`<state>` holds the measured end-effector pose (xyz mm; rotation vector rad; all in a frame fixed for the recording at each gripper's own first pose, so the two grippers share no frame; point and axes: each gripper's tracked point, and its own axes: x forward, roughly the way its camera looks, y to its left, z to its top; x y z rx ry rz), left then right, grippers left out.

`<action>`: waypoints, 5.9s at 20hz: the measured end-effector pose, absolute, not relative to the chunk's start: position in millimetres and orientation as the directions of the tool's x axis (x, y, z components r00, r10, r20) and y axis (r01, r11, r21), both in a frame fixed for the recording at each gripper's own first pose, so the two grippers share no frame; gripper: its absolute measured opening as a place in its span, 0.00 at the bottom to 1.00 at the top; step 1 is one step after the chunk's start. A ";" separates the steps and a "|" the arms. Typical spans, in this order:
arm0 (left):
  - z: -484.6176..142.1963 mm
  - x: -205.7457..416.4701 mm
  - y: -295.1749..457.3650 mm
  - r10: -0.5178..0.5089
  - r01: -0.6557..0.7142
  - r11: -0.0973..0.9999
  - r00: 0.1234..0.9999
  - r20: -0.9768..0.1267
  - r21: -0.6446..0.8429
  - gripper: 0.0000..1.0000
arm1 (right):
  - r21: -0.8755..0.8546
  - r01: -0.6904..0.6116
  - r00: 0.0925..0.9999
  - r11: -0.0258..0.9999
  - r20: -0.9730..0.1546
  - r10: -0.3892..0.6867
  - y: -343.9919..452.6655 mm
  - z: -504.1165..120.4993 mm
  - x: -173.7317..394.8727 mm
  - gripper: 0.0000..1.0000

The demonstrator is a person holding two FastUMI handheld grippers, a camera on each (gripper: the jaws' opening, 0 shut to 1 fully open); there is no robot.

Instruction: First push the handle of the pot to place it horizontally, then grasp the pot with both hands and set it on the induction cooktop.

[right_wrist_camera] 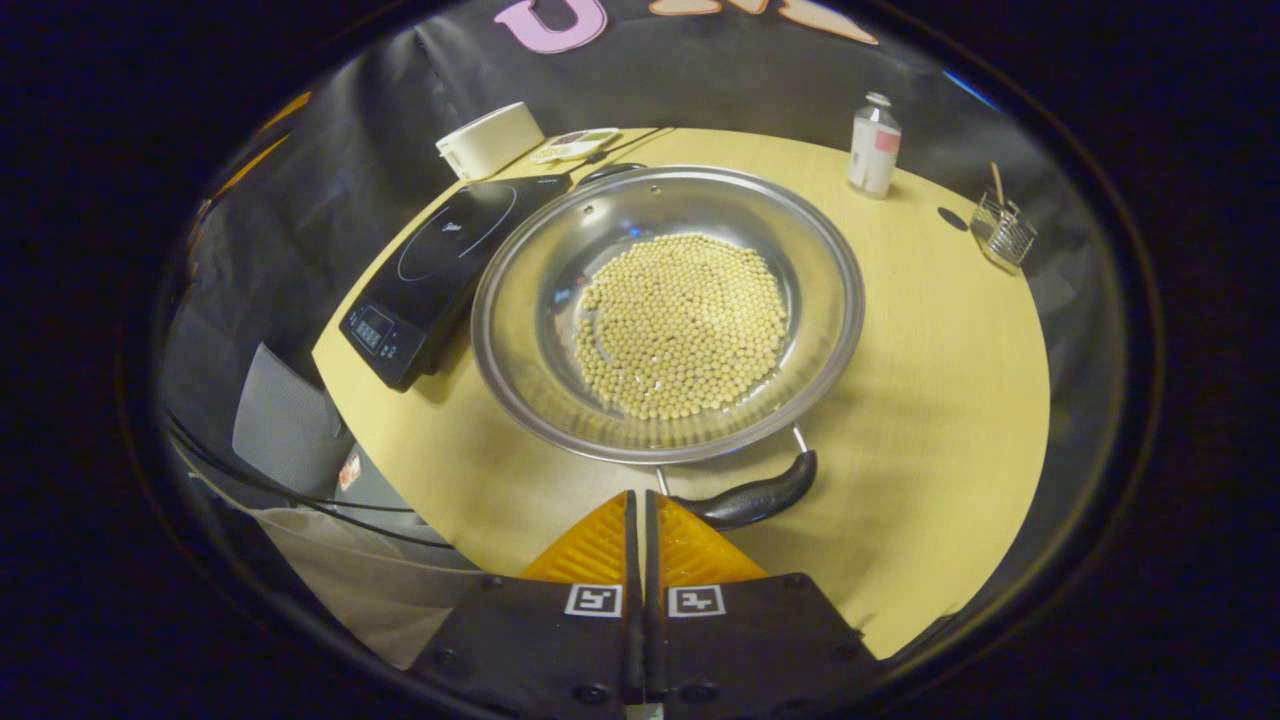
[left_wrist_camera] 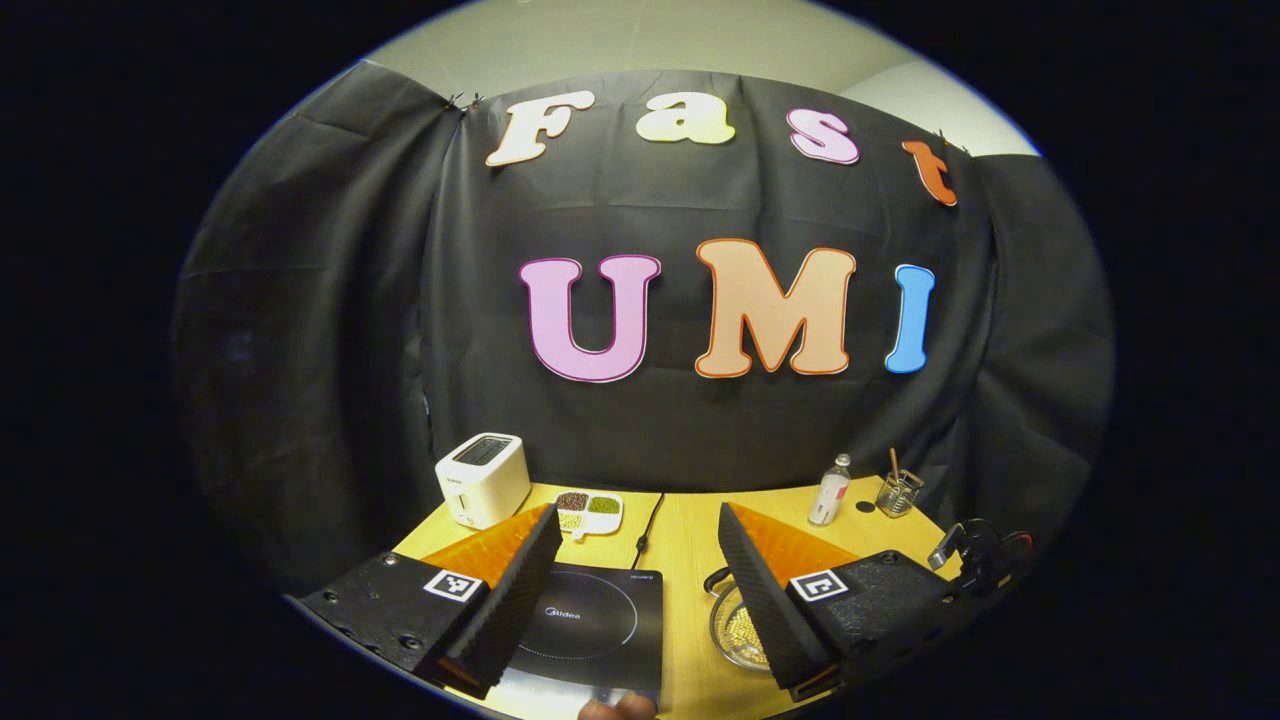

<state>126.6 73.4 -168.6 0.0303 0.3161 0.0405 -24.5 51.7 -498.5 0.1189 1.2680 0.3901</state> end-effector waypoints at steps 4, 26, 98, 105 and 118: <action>-169.7 128.8 66.4 0.057 -0.045 0.998 0.948 -0.314 0.045 0.96 | 0.311 -0.212 0.245 0.926 -0.901 0.358 42.8 -502.5 -17.7 0.03; -189.0 132.9 -9.1 0.117 -0.083 0.991 0.917 -0.381 0.104 0.93 | 0.353 -0.248 0.289 0.902 -0.862 0.416 -27.4 -523.3 42.5 0.03; -441.7 100.4 19.2 -0.031 -0.054 0.997 0.455 -0.890 -0.062 0.60 | 0.258 0.224 0.449 0.940 -0.883 0.135 -46.1 -493.6 102.9 0.46; -404.5 88.4 58.6 0.014 -0.086 0.996 0.492 -0.870 -0.033 0.58 | 0.303 0.181 0.472 0.936 -0.862 0.187 -4.7 -468.5 107.6 0.46; -416.7 102.4 207.6 -0.115 -0.062 0.984 0.483 -0.868 -0.165 0.58 | 0.201 0.243 0.458 0.949 -0.886 0.070 144.1 -447.6 126.8 0.46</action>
